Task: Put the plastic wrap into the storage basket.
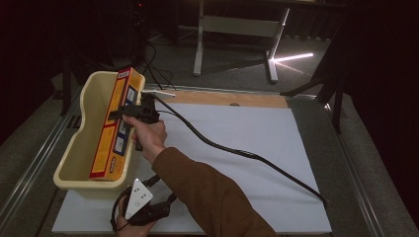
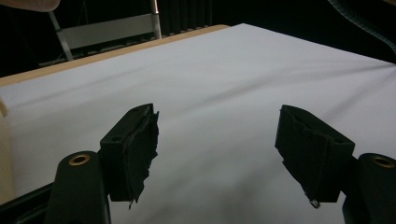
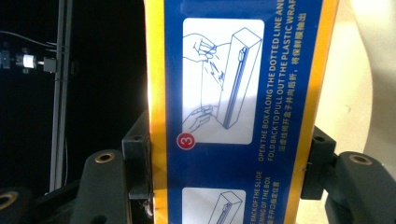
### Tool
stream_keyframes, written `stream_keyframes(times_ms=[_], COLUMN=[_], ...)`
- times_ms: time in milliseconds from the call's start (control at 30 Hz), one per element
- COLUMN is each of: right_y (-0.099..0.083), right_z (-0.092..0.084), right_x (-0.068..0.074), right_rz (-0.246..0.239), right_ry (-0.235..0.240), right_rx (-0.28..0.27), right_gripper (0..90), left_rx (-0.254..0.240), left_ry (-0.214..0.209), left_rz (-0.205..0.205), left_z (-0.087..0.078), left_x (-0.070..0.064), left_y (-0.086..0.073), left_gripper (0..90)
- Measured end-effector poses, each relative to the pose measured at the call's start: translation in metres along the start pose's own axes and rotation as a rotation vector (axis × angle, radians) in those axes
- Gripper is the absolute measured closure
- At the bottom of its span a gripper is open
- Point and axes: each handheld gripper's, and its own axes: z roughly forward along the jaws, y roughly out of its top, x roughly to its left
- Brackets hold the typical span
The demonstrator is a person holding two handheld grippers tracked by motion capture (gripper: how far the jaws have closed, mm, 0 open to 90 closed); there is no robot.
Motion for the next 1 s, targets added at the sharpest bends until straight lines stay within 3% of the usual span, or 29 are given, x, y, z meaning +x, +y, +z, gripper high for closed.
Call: stream_keyframes(times_ms=[733,833,900,1000], right_y=[0.003,0.007,0.007,0.009], right_z=[0.005,0.004,0.002,-0.005], right_x=[0.004,0.001,0.001,0.009], right_rz=[-0.028,-0.020,-0.029,-0.028], right_ry=[-0.092,-0.140,-0.134,-0.084], right_rx=[0.042,0.068,0.067,0.059], right_gripper=[35.9,34.6,34.5,35.7], left_rx=[-0.002,0.000,0.000,0.004], left_ry=[-0.002,-0.001,-0.001,-0.001], left_rz=[-0.003,-0.002,-0.001,0.002], left_z=[-0.001,0.000,0.000,0.000], left_x=[0.001,0.000,0.000,0.000], left_y=[0.000,0.000,0.000,0.000], left_gripper=[29.3,29.3,29.3,29.3])
